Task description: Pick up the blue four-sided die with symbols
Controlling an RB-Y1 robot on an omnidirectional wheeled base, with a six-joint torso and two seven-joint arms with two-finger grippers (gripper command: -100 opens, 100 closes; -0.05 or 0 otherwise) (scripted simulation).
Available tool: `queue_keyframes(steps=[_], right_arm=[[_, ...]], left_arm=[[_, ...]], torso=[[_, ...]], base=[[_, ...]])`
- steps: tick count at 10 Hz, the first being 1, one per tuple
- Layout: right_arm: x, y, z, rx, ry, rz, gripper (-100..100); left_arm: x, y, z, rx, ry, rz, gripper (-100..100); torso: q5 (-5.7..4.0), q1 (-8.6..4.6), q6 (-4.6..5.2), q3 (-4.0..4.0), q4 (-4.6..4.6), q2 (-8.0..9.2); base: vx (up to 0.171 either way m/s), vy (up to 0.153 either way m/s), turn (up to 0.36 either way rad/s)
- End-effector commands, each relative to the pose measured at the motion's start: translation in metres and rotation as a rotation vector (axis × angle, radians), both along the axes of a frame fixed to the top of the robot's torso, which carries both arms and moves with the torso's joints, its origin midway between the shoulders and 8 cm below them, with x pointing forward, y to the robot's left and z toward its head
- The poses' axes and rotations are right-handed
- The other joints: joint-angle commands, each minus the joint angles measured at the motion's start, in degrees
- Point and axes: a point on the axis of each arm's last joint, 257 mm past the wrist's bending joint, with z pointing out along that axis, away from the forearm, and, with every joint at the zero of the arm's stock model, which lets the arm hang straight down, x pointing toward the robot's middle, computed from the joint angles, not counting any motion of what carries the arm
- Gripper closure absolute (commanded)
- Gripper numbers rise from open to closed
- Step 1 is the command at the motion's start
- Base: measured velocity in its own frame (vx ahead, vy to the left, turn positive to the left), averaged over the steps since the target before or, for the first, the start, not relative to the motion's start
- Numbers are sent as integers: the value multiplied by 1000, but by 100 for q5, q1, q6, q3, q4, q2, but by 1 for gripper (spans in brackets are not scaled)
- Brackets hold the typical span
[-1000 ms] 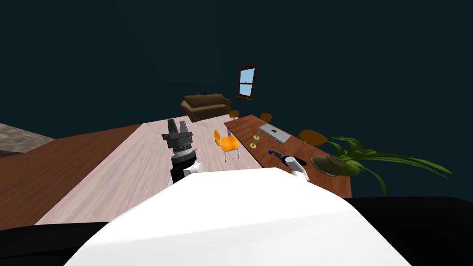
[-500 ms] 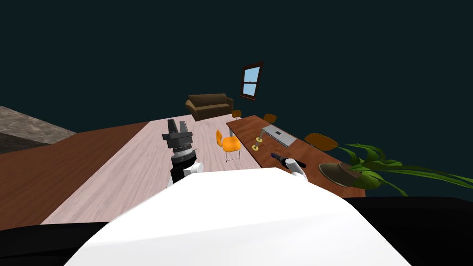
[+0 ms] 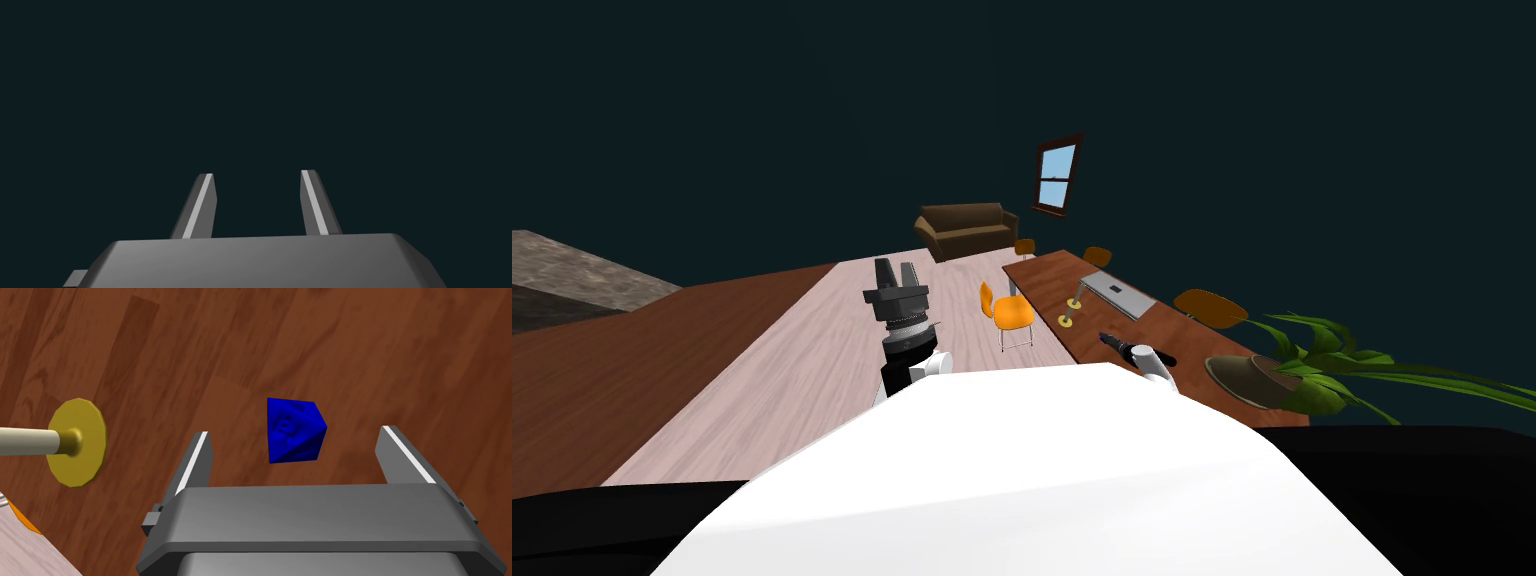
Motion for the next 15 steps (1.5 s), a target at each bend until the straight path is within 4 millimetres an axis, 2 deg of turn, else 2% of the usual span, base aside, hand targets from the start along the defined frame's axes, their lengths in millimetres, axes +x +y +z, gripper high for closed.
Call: queue_keyframes(steps=[1,12,13,15], right_arm=[[-3,-3,-3,2,1,1,-100],[-16,-5,-15,2,-1,21,-100],[-17,-5,-15,0,-1,24,100],[-17,-6,-15,0,-1,23,100]], left_arm=[[0,0,0,0,0,0,0],[0,0,0,0,0,0,0],[0,0,0,0,0,0,0],[0,0,0,0,0,0,0]], torso=[[0,0,0,0,0,0],[0,-1,-1,-1,0,0],[0,-2,-1,2,1,5],[-1,-1,-4,6,2,11]], base=[[57,7,-24],[37,7,-13],[0,0,0],[0,0,0]])
